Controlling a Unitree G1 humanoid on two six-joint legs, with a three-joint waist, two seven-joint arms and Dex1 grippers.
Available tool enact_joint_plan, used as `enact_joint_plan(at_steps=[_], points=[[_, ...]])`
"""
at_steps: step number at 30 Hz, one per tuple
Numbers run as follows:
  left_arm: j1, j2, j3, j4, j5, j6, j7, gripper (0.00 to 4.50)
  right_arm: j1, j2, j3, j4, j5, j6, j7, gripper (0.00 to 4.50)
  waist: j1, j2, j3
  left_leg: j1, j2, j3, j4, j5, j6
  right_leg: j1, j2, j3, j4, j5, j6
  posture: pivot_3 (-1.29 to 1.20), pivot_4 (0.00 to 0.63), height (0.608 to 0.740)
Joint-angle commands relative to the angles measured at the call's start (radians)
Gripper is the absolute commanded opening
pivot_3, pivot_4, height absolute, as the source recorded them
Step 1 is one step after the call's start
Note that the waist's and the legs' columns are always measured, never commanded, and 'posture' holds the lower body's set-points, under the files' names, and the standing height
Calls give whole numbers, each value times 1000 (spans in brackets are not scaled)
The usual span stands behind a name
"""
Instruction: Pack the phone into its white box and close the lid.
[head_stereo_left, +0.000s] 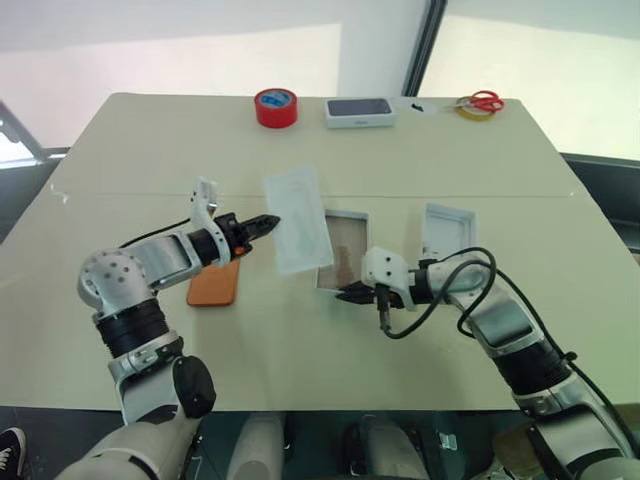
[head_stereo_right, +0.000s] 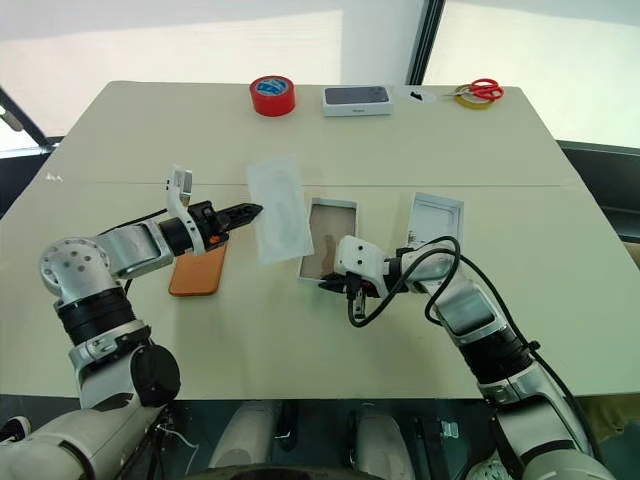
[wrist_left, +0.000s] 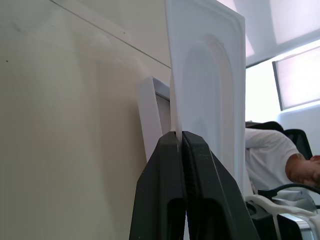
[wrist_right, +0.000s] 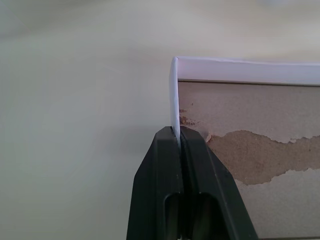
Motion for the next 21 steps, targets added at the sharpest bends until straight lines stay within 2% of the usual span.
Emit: enact_joint_plan(at_steps=[1, 2, 4, 5, 7, 12, 15, 21], points=[[8, 9, -67, -4, 2, -41, -42, 0, 21, -4, -17, -58, 58, 40, 15, 50, 0, 0, 0, 0, 0, 0, 0, 0, 0, 0, 0, 0, 0, 0, 0, 0, 150, 740], [13, 12, -81, -2, 3, -50, -50, 0, 28, -9, -19, -70, 79, 58, 30, 643, -1, 0, 0, 0, 0, 0, 0, 0, 0, 0, 0, 0, 0, 0, 0, 0, 150, 740], [17, 15, -98, 6, 2, -64, -61, 0, 42, -21, -20, -81, 56, 7, 14, 1380, -1, 0, 0, 0, 0, 0, 0, 0, 0, 0, 0, 0, 0, 0, 0, 0, 150, 740], [19, 17, -107, 11, 2, -70, -67, 0, 46, -23, -24, -81, 34, -29, -11, 2016, -1, 0, 0, 0, 0, 0, 0, 0, 0, 0, 0, 0, 0, 0, 0, 0, 150, 740], [21, 19, -128, 15, 3, -78, -77, 0, 52, -40, -52, -96, 63, -9, -8, 2915, -2, 0, 0, 0, 0, 0, 0, 0, 0, -1, 0, 0, 0, 0, 0, 0, 150, 740], [30, -15, -135, 17, -15, -75, -65, 0, 100, -160, -202, -117, 154, 0, 37, 2915, 3, 0, 0, 0, 0, 0, 0, 0, 0, 0, 0, 0, 0, 0, 0, 0, 150, 740], [56, -38, -164, 2, -9, -82, -67, 0, 137, -245, -281, -45, 182, -33, 86, 2915, 3, -1, 0, 0, 0, 0, 0, -1, 1, 0, 0, 0, -1, 0, 0, 0, 150, 740], [55, -36, -245, 50, 33, -137, -97, 0, 93, -264, -317, 115, 143, -130, 45, 2915, -4, -1, 1, 0, 0, 0, -1, -1, 2, 0, 0, 1, -1, 0, 0, 0, 150, 740]])
